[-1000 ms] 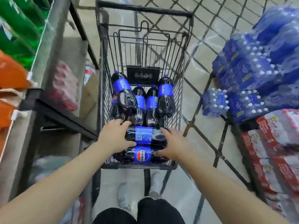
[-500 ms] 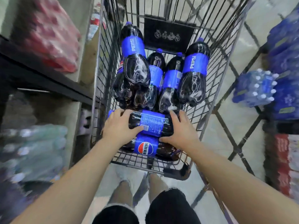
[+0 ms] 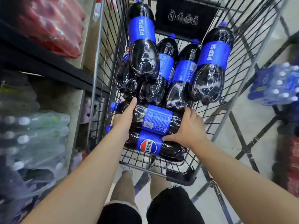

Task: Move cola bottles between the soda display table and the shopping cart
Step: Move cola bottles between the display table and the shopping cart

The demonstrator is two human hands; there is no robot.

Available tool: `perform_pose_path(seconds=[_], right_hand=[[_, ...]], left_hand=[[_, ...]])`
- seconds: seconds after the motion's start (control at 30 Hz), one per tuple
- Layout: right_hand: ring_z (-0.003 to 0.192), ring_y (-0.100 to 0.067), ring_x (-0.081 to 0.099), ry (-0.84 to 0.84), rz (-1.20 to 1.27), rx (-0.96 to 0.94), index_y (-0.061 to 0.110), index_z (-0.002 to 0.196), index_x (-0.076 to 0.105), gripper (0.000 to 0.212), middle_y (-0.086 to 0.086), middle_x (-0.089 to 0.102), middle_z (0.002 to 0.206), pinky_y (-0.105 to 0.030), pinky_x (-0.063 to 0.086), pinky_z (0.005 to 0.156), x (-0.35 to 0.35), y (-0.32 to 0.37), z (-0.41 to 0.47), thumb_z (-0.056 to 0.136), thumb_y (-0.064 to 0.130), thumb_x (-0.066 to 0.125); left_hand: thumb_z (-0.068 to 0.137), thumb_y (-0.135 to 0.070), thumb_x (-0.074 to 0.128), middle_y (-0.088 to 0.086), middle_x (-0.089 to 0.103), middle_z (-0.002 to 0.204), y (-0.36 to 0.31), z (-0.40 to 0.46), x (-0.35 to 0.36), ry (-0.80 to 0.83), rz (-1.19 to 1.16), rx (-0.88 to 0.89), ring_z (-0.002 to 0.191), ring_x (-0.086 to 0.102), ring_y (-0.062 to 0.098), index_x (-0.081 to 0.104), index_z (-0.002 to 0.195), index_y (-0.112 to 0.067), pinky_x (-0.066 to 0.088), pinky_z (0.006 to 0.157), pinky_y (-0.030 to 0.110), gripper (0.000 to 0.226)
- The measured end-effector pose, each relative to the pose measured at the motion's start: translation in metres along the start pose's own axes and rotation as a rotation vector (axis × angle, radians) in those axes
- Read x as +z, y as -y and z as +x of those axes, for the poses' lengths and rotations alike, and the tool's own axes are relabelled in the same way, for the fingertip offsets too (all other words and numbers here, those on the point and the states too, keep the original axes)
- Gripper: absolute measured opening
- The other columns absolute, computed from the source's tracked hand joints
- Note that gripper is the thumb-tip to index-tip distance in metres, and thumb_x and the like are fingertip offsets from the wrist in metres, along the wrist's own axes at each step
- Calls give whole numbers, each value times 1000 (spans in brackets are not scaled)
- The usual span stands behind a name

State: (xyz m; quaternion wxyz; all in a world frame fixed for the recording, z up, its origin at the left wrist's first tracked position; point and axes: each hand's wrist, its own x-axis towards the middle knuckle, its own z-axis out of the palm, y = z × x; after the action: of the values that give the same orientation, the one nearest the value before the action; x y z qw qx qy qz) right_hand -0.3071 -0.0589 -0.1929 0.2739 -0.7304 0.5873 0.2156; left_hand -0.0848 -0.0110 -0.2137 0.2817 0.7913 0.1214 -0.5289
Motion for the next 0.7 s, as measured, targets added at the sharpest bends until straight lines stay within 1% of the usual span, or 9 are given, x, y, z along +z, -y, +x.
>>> perform_pose_path(seconds=[0.07, 0.17, 0.2, 0.27, 0.37, 0.43, 0.53, 0.6, 0.7], right_hand=[[148, -41, 31, 8, 15, 7, 2, 156, 10, 161, -24, 24, 163, -53, 28, 122, 3, -1, 2, 40, 92, 76], [155, -39, 18, 33, 36, -1, 3, 160, -10, 173, -23, 5, 169, -55, 22, 125, 3, -1, 3, 39, 93, 75], [155, -39, 16, 43, 37, -4, 3, 159, -14, 175, -23, 1, 170, -55, 21, 125, 1, -1, 2, 39, 92, 76], [155, -40, 17, 51, 40, -6, 4, 159, -16, 174, -22, -2, 170, -54, 24, 124, -1, 1, 2, 41, 88, 81], [151, -41, 25, 55, 35, -15, 5, 160, -17, 166, -21, 1, 170, -51, 30, 122, -1, 2, 2, 51, 79, 85], [150, -41, 25, 60, 44, -21, 5, 160, -17, 163, -21, 4, 170, -51, 29, 122, 0, 2, 1, 55, 76, 86], [146, -40, 29, 53, 65, -21, 4, 160, -14, 160, -20, 22, 164, -51, 32, 119, 0, 2, -1, 56, 75, 86], [142, -39, 33, 53, 66, -10, 4, 161, -12, 158, -17, 32, 157, -51, 34, 116, 0, 4, -4, 57, 74, 86], [141, -39, 33, 42, 39, 12, 8, 161, 2, 148, -15, 33, 155, -53, 34, 115, 0, 5, -11, 58, 73, 85]], left_hand=[[27, -91, 87, 2, 66, 141, -7, -4, 10, -25, -111, -49, 121, 67, 31, 52, 147, -18, 52, 108, 52, 144], [57, -75, 90, 2, 55, 147, -11, -13, 23, -158, -213, -38, 128, 59, 31, 40, 155, -14, 45, 114, 49, 126], [60, -74, 89, 2, 55, 145, -10, -13, 27, -191, -223, -38, 126, 58, 30, 40, 155, -14, 45, 113, 47, 122], [53, -77, 87, 2, 56, 142, -8, -13, 32, -215, -241, -35, 123, 60, 32, 42, 151, -17, 49, 111, 50, 124], [49, -69, 88, 3, 62, 134, -8, -11, 32, -224, -328, -13, 114, 67, 33, 45, 144, -18, 56, 101, 52, 116], [54, -63, 89, 4, 65, 127, -8, -12, 31, -224, -330, 7, 107, 70, 32, 47, 143, -17, 59, 96, 50, 108], [52, -64, 88, 4, 66, 120, -9, -16, 31, -241, -313, 13, 100, 72, 31, 49, 134, -18, 61, 90, 48, 102], [47, -67, 85, 3, 64, 123, -8, -23, 29, -238, -303, 21, 103, 70, 32, 48, 132, -20, 60, 93, 49, 104], [44, -74, 83, -3, 58, 134, -4, -29, 23, -241, -280, 62, 118, 61, 30, 46, 144, -17, 51, 106, 50, 120]])
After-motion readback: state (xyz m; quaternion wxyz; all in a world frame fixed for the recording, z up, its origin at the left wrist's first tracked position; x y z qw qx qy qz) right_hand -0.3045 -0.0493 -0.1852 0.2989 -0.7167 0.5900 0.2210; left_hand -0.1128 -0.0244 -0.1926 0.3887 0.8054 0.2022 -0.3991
